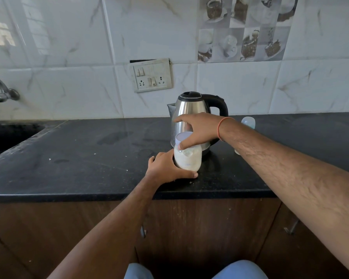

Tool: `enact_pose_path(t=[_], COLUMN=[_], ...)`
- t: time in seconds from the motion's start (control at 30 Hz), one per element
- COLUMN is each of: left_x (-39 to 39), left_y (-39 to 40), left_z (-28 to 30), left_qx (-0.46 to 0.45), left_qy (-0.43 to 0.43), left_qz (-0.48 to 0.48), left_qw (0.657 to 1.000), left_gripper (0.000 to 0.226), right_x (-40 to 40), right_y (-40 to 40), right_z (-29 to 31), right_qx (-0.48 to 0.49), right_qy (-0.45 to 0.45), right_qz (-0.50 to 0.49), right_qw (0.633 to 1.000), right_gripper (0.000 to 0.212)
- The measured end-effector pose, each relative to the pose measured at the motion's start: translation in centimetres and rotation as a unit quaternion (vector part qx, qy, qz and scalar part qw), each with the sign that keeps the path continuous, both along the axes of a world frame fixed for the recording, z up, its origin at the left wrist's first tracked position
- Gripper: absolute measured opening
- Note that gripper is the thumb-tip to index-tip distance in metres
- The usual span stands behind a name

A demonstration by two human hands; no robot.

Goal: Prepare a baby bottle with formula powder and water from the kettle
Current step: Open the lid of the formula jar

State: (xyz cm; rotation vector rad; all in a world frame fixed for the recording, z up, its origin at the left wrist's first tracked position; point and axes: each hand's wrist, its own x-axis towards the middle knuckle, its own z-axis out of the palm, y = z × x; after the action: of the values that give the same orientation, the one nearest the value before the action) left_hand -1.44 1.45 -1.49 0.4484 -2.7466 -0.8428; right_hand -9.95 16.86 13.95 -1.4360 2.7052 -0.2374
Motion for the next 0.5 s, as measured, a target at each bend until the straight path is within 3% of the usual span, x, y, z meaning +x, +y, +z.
enact_pose_path(t=[0.3, 0.5], left_x=[0.0, 0.3], left_y=[-0.1, 0.1], left_z=[0.0, 0.2], left_qx=[0.000, -0.003], left_qy=[-0.003, 0.000], left_qz=[0.003, 0.002], left_qw=[1.000, 1.000], left_gripper=[0.110, 0.110], right_x=[-0.2, -1.9], right_y=[0.8, 3.6], right_z=[0.6, -0.3], right_qx=[-0.025, -0.205], right_qy=[-0.036, -0.134], right_qz=[0.014, -0.016], right_qw=[0.999, 0.970], right_gripper=[0.070, 0.067])
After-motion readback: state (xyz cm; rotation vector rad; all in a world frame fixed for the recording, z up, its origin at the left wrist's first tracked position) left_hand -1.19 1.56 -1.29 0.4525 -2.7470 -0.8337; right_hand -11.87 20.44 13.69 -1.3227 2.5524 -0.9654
